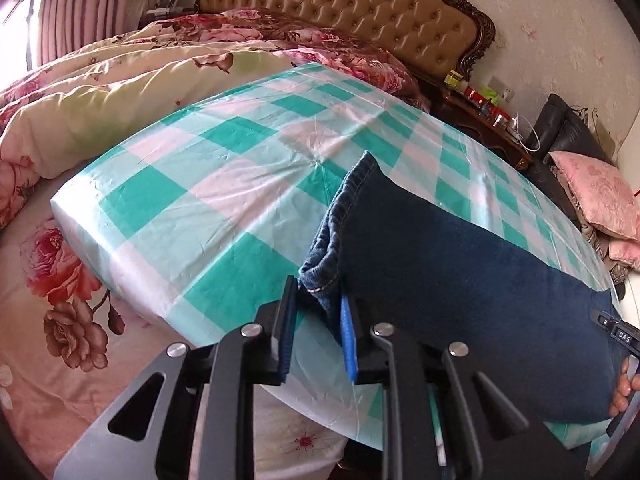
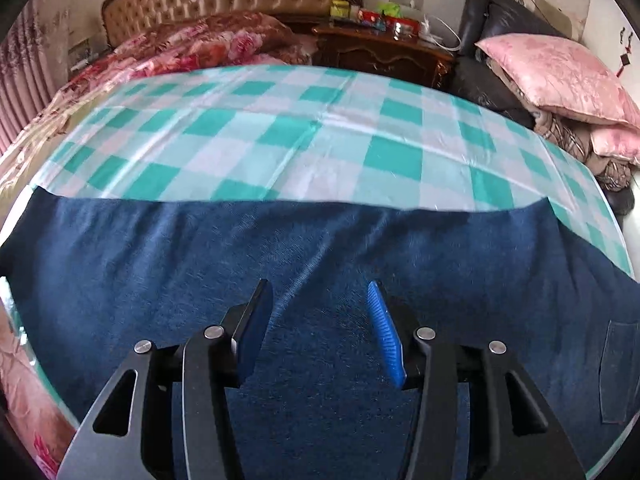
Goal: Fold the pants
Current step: 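Grasp the leg hem of the folded jeans with the left tool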
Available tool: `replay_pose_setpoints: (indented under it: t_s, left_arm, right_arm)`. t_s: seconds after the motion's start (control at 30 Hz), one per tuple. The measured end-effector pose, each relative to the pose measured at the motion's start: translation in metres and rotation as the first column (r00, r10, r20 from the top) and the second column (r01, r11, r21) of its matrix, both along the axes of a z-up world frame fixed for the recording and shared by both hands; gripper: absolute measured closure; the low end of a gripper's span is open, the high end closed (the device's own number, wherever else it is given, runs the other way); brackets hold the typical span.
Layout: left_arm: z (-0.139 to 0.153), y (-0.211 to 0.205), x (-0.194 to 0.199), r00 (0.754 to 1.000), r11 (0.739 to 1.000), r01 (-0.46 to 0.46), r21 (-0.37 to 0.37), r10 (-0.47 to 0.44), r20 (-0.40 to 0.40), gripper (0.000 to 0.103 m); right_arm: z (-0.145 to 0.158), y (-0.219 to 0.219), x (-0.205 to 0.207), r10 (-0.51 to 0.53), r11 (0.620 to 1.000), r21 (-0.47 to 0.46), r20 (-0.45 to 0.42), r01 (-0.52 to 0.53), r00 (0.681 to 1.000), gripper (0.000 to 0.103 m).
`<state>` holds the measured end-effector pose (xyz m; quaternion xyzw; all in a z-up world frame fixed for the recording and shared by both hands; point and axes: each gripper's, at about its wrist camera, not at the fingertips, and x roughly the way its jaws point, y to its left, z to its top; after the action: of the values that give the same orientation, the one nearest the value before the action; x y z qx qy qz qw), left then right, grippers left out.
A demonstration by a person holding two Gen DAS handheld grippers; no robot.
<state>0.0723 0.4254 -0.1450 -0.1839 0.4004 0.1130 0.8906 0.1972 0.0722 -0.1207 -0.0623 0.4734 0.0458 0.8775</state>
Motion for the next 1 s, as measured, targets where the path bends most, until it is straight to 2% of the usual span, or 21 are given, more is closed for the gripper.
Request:
replay_pose_setpoints:
  t_s: [0.07,0.37,0.43,0.47,0.5,0.53,0.6,0.63,0.67,0.7,0.73,0.83,0.87,0.9,0.93,1.0]
  left_arm:
    - [0.0,0.0,-0.001,1.0,1.0,-0.005,-0.008,0.005,0.007,0.084]
    - [0.0,0.001,-0.002,1.0,1.0,-0.021,-0.01,0.021,0.015,0.082]
    - [0.005,-0.002,-0.004,0.997,0.995,-0.078,0.056,0.077,0.008,0.069]
    - [0.012,-0.009,-0.005,0.994,0.987,-0.107,0.124,0.105,0.02,0.068]
    - [0.018,-0.015,-0.005,0.994,0.981,-0.11,0.159,0.106,0.037,0.07]
    - [0.029,-0.031,-0.003,0.995,0.978,-0.086,0.189,0.074,0.072,0.07]
    - [0.04,-0.058,0.007,0.995,0.979,0.001,0.202,-0.022,0.099,0.07]
    - [0.045,-0.085,0.021,0.986,0.972,0.107,0.21,-0.131,0.103,0.07]
    - [0.047,-0.1,0.029,0.976,0.965,0.168,0.202,-0.191,0.103,0.07]
    - [0.046,-0.117,0.04,0.962,0.955,0.233,0.186,-0.254,0.099,0.07]
    - [0.043,-0.142,0.059,0.939,0.933,0.319,0.166,-0.335,0.082,0.07]
    - [0.025,-0.188,0.095,0.868,0.86,0.488,0.148,-0.496,0.021,0.071]
    - [0.014,-0.198,0.109,0.846,0.839,0.53,0.122,-0.533,-0.008,0.076]
    - [0.004,-0.202,0.121,0.842,0.835,0.539,0.113,-0.538,-0.041,0.078]
    - [-0.006,-0.202,0.13,0.847,0.839,0.532,0.118,-0.526,-0.079,0.079]
    - [-0.009,-0.193,0.139,0.855,0.846,0.519,0.123,-0.513,-0.079,0.098]
  right_arm:
    - [-0.009,-0.001,0.002,-0.007,1.0,-0.005,-0.025,0.007,1.0,0.06]
    - [-0.016,-0.001,0.0,-0.004,1.0,-0.01,0.005,0.004,1.0,0.06]
    - [-0.016,-0.001,-0.001,-0.004,1.0,-0.009,0.011,0.004,1.0,0.059]
    - [-0.016,-0.002,-0.002,-0.003,1.0,-0.01,0.015,0.003,1.0,0.059]
    - [-0.016,-0.002,-0.002,-0.001,1.0,-0.011,0.019,0.001,1.0,0.059]
    - [-0.016,-0.001,-0.003,0.0,1.0,-0.011,0.023,0.0,1.0,0.059]
    - [-0.017,-0.001,-0.003,0.0,1.0,-0.011,0.029,0.001,1.0,0.059]
    - [-0.017,-0.001,-0.004,-0.001,1.0,-0.013,0.032,0.002,0.999,0.059]
    - [-0.017,0.0,-0.004,-0.002,1.0,-0.017,0.034,0.003,0.999,0.059]
    - [-0.016,0.0,-0.004,-0.002,1.0,-0.019,0.034,0.003,0.999,0.059]
    - [-0.016,0.0,-0.004,-0.002,1.0,-0.019,0.034,0.003,0.999,0.059]
    - [-0.016,0.0,-0.004,-0.001,1.0,-0.015,0.03,0.001,1.0,0.058]
    - [-0.016,0.0,-0.004,0.002,1.0,-0.015,0.029,-0.001,1.0,0.058]
    - [-0.016,0.001,-0.004,0.004,1.0,-0.016,0.028,-0.004,1.0,0.057]
    - [-0.016,0.001,-0.004,0.006,1.0,-0.02,0.026,-0.006,1.0,0.056]
    - [-0.013,0.002,-0.002,0.006,1.0,-0.03,0.012,-0.006,1.0,0.055]
